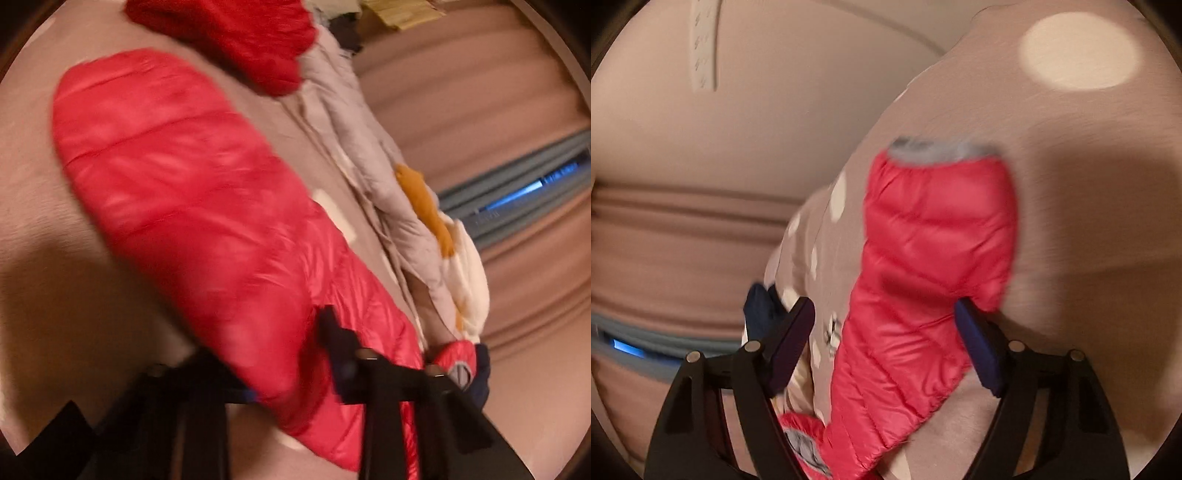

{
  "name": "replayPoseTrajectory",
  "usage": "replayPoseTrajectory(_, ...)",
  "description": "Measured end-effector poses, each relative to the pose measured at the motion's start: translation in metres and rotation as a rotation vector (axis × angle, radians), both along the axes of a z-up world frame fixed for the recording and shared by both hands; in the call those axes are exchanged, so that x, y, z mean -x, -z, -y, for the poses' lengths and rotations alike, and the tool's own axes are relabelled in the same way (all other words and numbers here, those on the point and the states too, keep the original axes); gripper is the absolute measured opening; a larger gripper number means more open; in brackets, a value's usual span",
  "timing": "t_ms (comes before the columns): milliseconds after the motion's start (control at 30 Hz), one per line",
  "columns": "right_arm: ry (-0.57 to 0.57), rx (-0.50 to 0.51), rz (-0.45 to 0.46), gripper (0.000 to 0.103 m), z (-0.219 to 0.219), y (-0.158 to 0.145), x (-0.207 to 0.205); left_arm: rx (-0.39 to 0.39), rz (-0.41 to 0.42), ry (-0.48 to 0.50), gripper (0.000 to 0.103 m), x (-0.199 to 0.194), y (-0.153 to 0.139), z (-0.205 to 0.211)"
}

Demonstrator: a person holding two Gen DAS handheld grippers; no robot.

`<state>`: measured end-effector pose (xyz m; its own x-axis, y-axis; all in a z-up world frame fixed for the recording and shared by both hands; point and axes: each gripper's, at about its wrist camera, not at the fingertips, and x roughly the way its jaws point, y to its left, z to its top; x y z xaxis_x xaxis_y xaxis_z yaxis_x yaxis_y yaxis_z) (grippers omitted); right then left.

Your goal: Fold large clothes

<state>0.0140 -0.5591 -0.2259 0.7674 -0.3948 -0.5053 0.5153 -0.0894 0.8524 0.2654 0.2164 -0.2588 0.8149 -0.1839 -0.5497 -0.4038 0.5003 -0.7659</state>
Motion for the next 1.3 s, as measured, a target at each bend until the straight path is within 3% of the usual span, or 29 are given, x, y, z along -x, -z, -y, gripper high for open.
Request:
replayPoseTrajectory(100, -0.023, 0.037, -0.068, 0.081, -0.005, -0.011, -0.006, -0.059, -0.027, -0.023, 0.014, 0.000, -0.003, 0.002)
replayPoseTrajectory(200, -0.031, 0.059, -0.143, 0.082, -0.013, -0.023, -0.010, -0.256, -0.085, -0.047, 0.013, 0.005, -0.020, 0.021)
replayPoseTrajectory(267, 0.000, 0.075, -0.151, 0.089, -0.018, -0.025, -0.001, -0.332, -0.122, -0.043, 0.013, 0.006, -0.025, 0.029)
replayPoseTrajectory(433, 0.077, 0.066, -0.191, 0.093, -0.013, -0.024, 0.027, -0.285, -0.113, -0.037, 0.012, 0.032, -0.024, 0.020)
replayPoseTrajectory(533, 0.054, 0.081, -0.174, 0.093, -0.006, -0.017, 0.026, -0.367, -0.131, -0.012, 0.012, 0.045, -0.029, 0.027)
replayPoseTrajectory(567, 0.046, 0.101, -0.183, 0.089, -0.006, -0.017, 0.023, -0.399, -0.139, -0.006, 0.012, 0.048, -0.035, 0.029)
replayPoseTrajectory(600, 0.031, 0.128, -0.197, 0.077, -0.004, -0.018, 0.020, -0.410, -0.127, -0.014, 0.012, 0.053, -0.040, 0.029)
replayPoseTrajectory(633, 0.007, 0.154, -0.215, 0.067, -0.004, -0.018, 0.015, -0.395, -0.099, -0.043, 0.012, 0.061, -0.043, 0.027)
replayPoseTrajectory(700, -0.014, 0.150, -0.271, 0.020, 0.001, -0.007, 0.002, -0.344, -0.098, -0.065, 0.012, 0.067, -0.042, 0.025)
replayPoseTrajectory(767, -0.013, 0.154, -0.278, 0.014, 0.003, 0.002, -0.001, -0.331, -0.110, -0.057, 0.012, 0.071, -0.038, 0.027)
replayPoseTrajectory(900, -0.008, 0.152, -0.275, 0.010, 0.002, -0.006, 0.004, -0.387, -0.153, -0.048, 0.012, 0.071, -0.043, 0.033)
replayPoseTrajectory(1000, 0.003, 0.175, -0.297, 0.010, -0.002, -0.018, 0.005, -0.302, -0.079, -0.099, 0.012, 0.084, -0.045, 0.026)
replayPoseTrajectory(1167, -0.051, 0.295, -0.328, 0.010, -0.011, -0.039, -0.016, -0.233, -0.169, -0.069, 0.012, 0.073, -0.021, 0.010)
replayPoseTrajectory(1300, -0.156, 0.449, -0.311, 0.010, -0.039, -0.070, -0.045, -0.107, -0.137, -0.100, 0.014, 0.082, -0.024, -0.005)
